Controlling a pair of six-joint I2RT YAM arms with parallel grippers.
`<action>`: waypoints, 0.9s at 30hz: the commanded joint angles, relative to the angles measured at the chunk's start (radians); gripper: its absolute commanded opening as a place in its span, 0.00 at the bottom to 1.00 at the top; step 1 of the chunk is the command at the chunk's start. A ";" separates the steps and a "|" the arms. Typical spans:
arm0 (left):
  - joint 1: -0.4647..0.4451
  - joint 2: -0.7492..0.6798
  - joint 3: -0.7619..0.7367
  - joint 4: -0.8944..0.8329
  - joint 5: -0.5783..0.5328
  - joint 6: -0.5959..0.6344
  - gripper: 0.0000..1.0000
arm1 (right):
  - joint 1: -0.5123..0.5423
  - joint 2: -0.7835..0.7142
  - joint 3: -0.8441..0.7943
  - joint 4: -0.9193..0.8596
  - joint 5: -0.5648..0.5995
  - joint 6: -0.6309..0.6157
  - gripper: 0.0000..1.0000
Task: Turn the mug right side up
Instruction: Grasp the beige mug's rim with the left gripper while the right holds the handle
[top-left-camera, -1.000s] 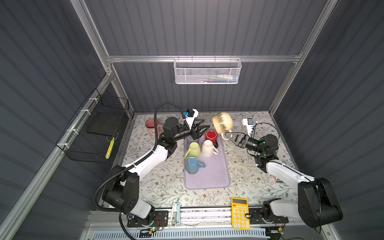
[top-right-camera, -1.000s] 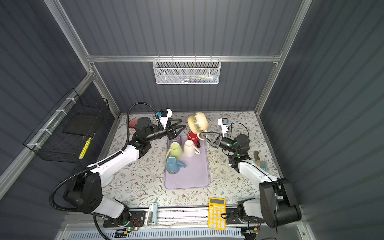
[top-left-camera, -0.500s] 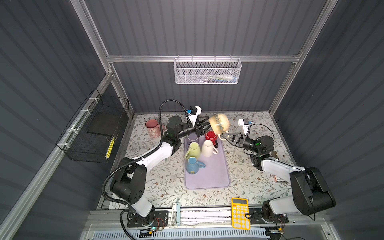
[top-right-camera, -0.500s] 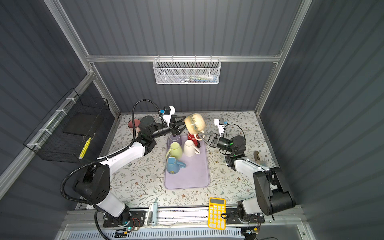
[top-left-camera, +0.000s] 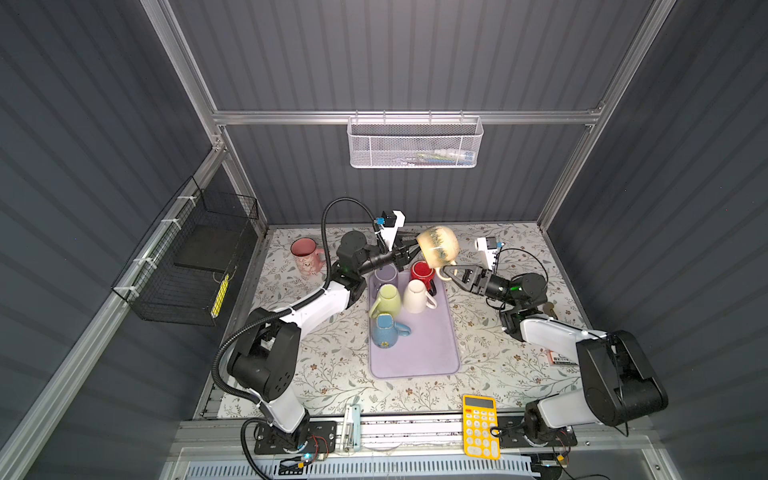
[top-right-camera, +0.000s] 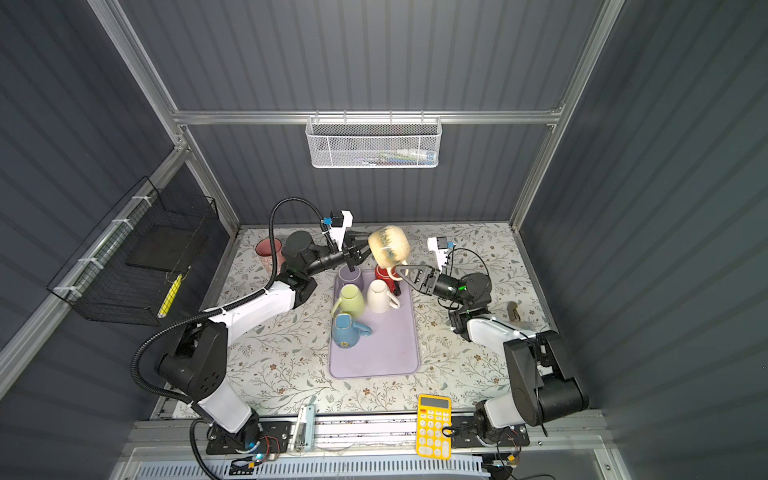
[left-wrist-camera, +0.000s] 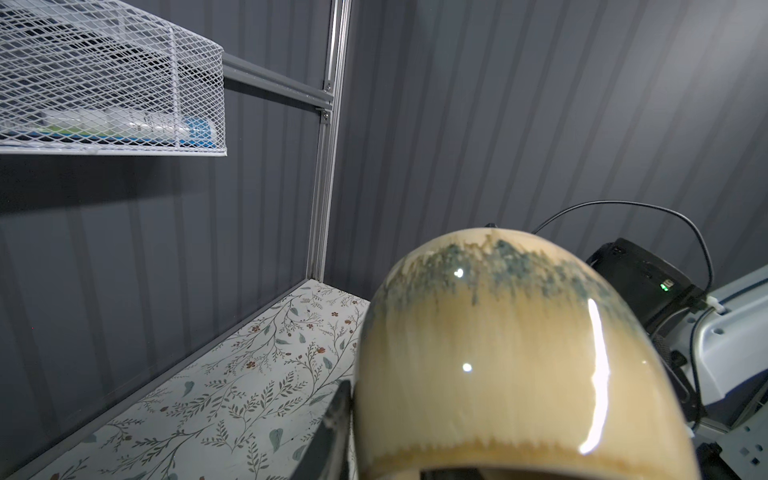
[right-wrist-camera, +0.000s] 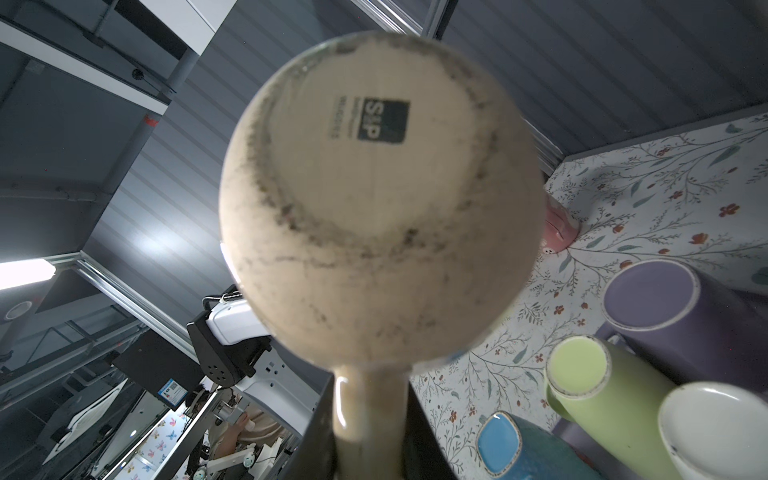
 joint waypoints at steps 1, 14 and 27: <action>-0.006 0.008 0.029 0.049 0.003 -0.016 0.23 | 0.004 -0.020 0.036 0.121 0.024 -0.004 0.00; -0.007 0.024 0.039 0.078 -0.003 -0.043 0.05 | 0.004 -0.009 0.024 0.120 0.034 -0.003 0.05; -0.008 0.060 0.055 0.175 0.031 -0.103 0.24 | 0.007 -0.005 0.020 0.121 0.030 0.006 0.04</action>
